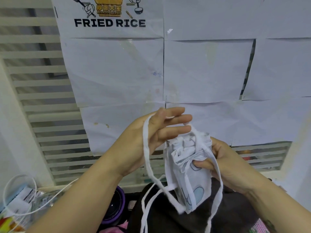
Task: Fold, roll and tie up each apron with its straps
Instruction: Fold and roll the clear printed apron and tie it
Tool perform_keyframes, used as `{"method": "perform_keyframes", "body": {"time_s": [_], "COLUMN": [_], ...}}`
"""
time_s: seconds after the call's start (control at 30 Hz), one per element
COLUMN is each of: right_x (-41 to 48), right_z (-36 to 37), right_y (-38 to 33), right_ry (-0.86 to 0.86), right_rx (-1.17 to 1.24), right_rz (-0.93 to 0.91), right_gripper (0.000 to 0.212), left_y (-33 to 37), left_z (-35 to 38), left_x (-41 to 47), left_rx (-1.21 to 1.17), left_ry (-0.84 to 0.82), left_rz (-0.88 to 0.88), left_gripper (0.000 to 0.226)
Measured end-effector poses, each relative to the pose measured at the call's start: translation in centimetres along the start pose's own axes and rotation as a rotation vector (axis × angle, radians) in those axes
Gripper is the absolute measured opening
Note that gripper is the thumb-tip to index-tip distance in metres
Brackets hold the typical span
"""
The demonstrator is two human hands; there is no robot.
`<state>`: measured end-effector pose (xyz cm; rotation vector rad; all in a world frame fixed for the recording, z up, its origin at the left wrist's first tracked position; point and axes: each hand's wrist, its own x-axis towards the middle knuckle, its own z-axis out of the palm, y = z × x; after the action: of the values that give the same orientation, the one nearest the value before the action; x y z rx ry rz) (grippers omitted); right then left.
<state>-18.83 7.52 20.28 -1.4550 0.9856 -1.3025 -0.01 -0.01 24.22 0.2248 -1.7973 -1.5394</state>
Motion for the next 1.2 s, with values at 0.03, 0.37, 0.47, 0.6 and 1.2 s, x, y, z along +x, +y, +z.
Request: {"method": "perform_keyframes", "body": {"time_s": [0.03, 0.37, 0.47, 0.6, 1.2], "right_x": [0.0, 0.0, 0.3, 0.4, 0.7], "right_z": [-0.1, 0.0, 0.2, 0.3, 0.2], "right_y": [0.1, 0.5, 0.5, 0.4, 0.0], "right_ry": [-0.001, -0.031, -0.036, 0.001, 0.146], "right_rx": [0.011, -0.006, 0.006, -0.023, -0.235], "right_rz": [-0.002, 0.02, 0.017, 0.016, -0.06], "right_gripper": [0.055, 0.055, 0.051, 0.037, 0.04], "left_y": [-0.2, 2.6, 2.0, 1.2, 0.7], "left_z": [-0.5, -1.9, 0.2, 1.8, 1.7], "left_x": [-0.3, -2.6, -2.7, -2.2, -0.4], "left_rx": [-0.032, 0.598, 0.934, 1.068, 0.949], "left_ry": [-0.007, -0.089, 0.098, 0.288, 0.274], "left_rz": [0.004, -0.182, -0.061, 0.143, 0.031], "left_gripper": [0.02, 0.031, 0.015, 0.011, 0.009]}}
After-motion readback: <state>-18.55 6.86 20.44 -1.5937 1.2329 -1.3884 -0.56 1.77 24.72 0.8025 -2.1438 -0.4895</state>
